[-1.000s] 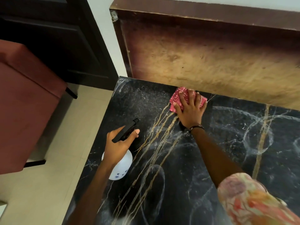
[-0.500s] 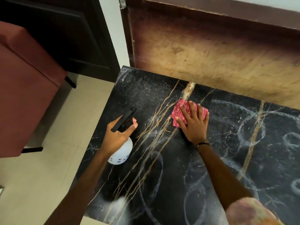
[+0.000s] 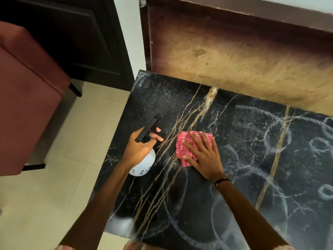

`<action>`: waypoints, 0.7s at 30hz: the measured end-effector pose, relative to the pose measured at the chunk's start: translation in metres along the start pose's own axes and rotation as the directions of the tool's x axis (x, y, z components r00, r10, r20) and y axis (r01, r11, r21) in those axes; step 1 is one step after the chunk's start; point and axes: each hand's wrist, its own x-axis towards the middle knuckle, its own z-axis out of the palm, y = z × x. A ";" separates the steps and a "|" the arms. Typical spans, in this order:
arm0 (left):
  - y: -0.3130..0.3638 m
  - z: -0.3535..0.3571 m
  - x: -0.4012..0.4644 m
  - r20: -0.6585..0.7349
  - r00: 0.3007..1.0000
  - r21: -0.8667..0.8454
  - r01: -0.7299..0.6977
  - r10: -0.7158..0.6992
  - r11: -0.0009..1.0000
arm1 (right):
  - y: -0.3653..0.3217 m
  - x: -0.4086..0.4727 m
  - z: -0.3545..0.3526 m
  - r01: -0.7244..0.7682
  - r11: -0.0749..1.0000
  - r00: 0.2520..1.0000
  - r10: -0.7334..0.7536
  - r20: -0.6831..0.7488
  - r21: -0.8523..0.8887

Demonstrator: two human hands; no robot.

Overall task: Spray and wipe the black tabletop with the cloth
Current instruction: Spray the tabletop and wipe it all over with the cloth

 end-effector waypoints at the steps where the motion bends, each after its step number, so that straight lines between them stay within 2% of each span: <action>1: 0.000 -0.001 -0.002 -0.020 1.000 0.001 -0.004 0.004 1.000 | 0.007 0.000 -0.002 -0.079 0.997 0.997 0.079 0.002 0.007; 5: -0.002 -0.001 -0.009 -0.055 0.997 0.001 -0.060 0.060 0.998 | -0.006 0.042 -0.015 -0.421 0.901 0.907 0.421 0.021 0.105; 7: -0.005 -0.003 -0.014 -0.059 0.996 -0.016 -0.064 0.062 0.998 | -0.028 0.069 -0.020 -0.495 0.860 0.869 0.492 0.055 0.124; 10: -0.010 -0.007 -0.024 -0.100 0.994 -0.046 -0.050 0.045 0.998 | -0.062 0.087 -0.020 -0.418 0.902 0.908 0.412 0.070 0.110; 13: -0.018 -0.012 -0.034 -0.125 0.992 -0.037 -0.010 0.005 0.999 | -0.098 0.071 -0.010 -0.207 0.978 0.978 0.206 0.040 0.031; 17: -0.025 -0.019 -0.050 -0.093 0.996 0.012 -0.007 0.008 1.000 | -0.104 0.011 0.003 0.039 0.999 0.999 -0.040 0.029 0.033; 19: -0.026 -0.023 -0.055 -0.084 0.996 0.020 0.004 -0.002 1.000 | -0.079 -0.021 0.007 0.039 0.999 0.999 -0.039 0.013 0.019; 21: -0.029 -0.026 -0.059 -0.093 0.996 0.016 0.018 -0.017 1.000 | -0.050 -0.038 0.006 -0.060 0.998 0.998 0.060 0.001 0.022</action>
